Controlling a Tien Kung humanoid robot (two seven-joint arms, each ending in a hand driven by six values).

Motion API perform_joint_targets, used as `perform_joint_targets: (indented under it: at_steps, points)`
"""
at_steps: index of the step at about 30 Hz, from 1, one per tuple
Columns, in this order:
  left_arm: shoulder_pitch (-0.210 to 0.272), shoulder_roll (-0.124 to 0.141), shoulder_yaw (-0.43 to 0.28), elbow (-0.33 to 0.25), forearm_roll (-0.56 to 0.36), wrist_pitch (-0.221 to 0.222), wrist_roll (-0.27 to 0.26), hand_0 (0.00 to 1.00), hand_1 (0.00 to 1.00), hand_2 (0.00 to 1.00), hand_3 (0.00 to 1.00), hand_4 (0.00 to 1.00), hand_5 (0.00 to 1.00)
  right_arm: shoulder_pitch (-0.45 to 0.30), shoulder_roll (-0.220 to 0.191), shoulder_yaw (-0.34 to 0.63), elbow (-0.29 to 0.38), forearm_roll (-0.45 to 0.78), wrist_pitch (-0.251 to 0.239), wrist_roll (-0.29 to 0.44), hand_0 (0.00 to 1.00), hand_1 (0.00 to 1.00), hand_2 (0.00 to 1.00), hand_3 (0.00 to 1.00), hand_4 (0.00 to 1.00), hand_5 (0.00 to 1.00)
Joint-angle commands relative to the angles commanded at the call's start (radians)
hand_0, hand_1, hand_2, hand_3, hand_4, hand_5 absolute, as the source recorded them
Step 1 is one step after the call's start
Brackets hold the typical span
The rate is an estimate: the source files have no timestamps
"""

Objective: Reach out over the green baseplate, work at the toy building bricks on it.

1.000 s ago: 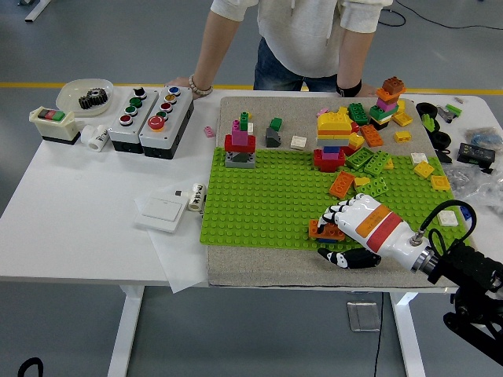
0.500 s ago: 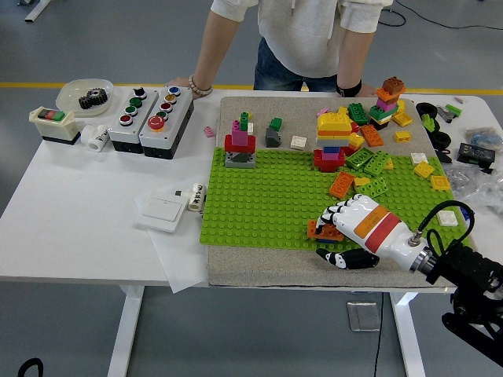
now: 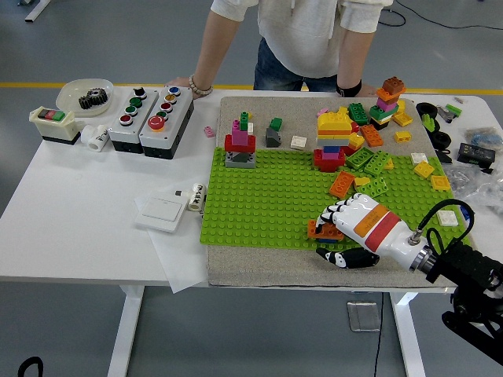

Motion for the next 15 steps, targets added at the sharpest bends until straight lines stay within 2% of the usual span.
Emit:
perform_joint_targets:
  at_steps: [15]
  points:
    - [0.0, -0.002, 0.0, 0.001, -0.001, 0.003, -0.001, 0.632, 0.646, 0.692, 0.615, 0.672, 0.664, -0.006, -0.021, 0.006, 0.005, 0.0, 0.0, 0.005, 0.293, 0.476, 0.576, 0.535, 0.723, 0.458]
